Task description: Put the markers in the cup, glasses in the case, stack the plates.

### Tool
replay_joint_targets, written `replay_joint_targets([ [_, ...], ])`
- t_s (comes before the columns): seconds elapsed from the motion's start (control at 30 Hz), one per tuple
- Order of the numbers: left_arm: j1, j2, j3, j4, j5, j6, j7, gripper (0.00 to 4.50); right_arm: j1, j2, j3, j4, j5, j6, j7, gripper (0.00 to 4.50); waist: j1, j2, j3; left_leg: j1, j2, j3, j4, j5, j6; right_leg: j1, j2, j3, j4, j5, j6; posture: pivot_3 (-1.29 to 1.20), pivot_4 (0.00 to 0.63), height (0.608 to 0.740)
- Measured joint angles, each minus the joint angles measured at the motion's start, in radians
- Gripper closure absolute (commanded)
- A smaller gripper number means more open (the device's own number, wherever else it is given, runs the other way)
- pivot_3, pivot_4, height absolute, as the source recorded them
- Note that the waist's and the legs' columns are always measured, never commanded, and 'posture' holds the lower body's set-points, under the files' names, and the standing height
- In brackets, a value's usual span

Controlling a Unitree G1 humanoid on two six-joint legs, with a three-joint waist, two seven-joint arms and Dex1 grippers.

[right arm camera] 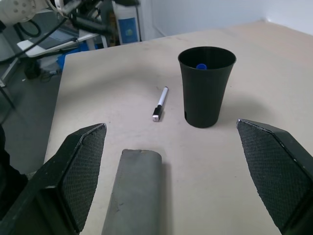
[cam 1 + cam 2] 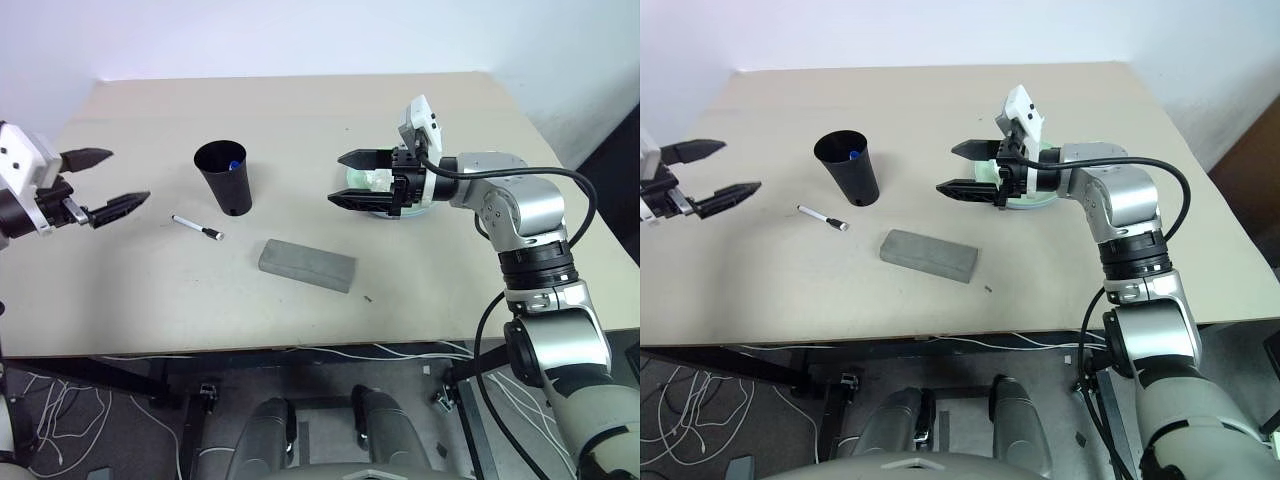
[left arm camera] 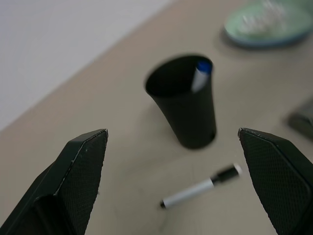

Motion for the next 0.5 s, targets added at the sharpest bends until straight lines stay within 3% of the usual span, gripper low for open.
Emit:
replay_joint_targets([
  [0.1, -0.041, -0.038, -0.087, 0.045, 0.047, -0.05, -0.045, 0.03, -0.003, 0.01, 0.0, 0.015, -0.014, -0.014, -0.024, 0.0, 0.001, 0.0, 0.0, -0.001, 0.0, 0.0, 0.0, 0.0, 0.0, 0.0, 0.0, 0.0, 0.0, 0.0, 0.0, 0.0, 0.15, 0.733],
  [0.27, -0.14, -0.088, -0.287, 0.212, 0.265, -0.359, -0.053, 0.03, -0.006, 0.022, 0.0, 0.034, -0.03, -0.032, -0.043, 0.0, 0.001, 0.0, 0.0, -0.001, -0.001, 0.001, 0.0, 0.0, 0.0, -0.001, 0.0, 0.0, 0.0, 0.001, -0.001, 0.0, 0.15, 0.733],
  [0.5, -0.393, -0.131, -0.421, 0.508, 0.42, -0.591, -0.093, 0.03, -0.002, 0.01, -0.001, 0.035, -0.039, -0.024, -0.065, 0.0, 0.001, 0.0, 0.0, -0.004, -0.003, 0.001, 0.001, 0.0, 0.001, -0.002, 0.001, 0.0, 0.001, 0.003, 0.003, 0.0, 0.15, 0.733],
])
